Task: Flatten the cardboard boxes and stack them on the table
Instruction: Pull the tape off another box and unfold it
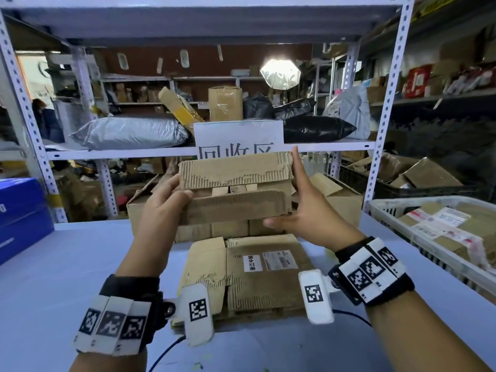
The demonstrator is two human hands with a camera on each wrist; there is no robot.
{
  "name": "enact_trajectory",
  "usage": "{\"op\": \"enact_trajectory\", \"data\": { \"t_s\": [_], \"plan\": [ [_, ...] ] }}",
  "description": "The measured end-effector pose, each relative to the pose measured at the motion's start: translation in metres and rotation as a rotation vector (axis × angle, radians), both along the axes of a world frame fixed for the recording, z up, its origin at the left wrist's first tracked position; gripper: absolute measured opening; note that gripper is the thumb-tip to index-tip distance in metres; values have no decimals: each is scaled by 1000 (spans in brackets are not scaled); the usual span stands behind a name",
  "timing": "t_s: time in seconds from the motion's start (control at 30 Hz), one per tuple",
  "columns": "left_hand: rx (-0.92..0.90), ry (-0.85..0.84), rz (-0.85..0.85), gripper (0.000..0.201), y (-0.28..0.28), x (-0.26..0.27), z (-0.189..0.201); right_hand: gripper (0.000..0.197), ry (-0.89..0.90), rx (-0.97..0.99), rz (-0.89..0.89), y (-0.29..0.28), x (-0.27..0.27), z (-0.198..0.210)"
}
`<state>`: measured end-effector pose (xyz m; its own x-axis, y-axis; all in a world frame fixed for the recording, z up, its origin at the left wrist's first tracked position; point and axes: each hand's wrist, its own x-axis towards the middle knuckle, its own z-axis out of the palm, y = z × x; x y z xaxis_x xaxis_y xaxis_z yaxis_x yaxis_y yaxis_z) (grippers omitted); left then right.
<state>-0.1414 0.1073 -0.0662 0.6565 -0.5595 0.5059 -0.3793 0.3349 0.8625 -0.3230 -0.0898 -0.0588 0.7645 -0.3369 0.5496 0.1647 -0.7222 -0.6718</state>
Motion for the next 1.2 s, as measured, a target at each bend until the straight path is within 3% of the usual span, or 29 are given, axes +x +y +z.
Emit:
{"op": "enact_trajectory", "data": {
  "t_s": [0.1,0.33,0.43,0.6,0.73,0.83,0.9,1.03,1.13,1.2],
  "plan": [
    [-12,-10,-66,62,-3,-1,-3,127,-21,78,112,4,-4,-2],
    [-41,63,-93,82,-5,7,-9,113,4,94,176,8,-6,-9],
    [-49,54,-51,85,-9,13,-15,85,21,247,219,1,-5,-13],
    [-103,40,54,61,-17,12,-19,113,106,127,147,-10,2,-22],
    [-111,58,55,63,-12,5,-13,129,101,55,115,-11,3,-26],
    [-67,57,63,53,-11,3,-11,138,93,-34,4,-7,6,-22],
    [-55,75,71,44,-13,2,-12,143,58,-115,-66,-5,9,-23],
    [-53,115,116,46,-15,-3,-13,145,-38,-306,-168,0,14,-26],
    [-67,55,176,50,-16,-7,-13,139,-148,-450,-219,4,17,-29],
    [-105,4,234,38,-16,-10,-12,135,-194,-476,-264,8,18,-29]
  ]
}}
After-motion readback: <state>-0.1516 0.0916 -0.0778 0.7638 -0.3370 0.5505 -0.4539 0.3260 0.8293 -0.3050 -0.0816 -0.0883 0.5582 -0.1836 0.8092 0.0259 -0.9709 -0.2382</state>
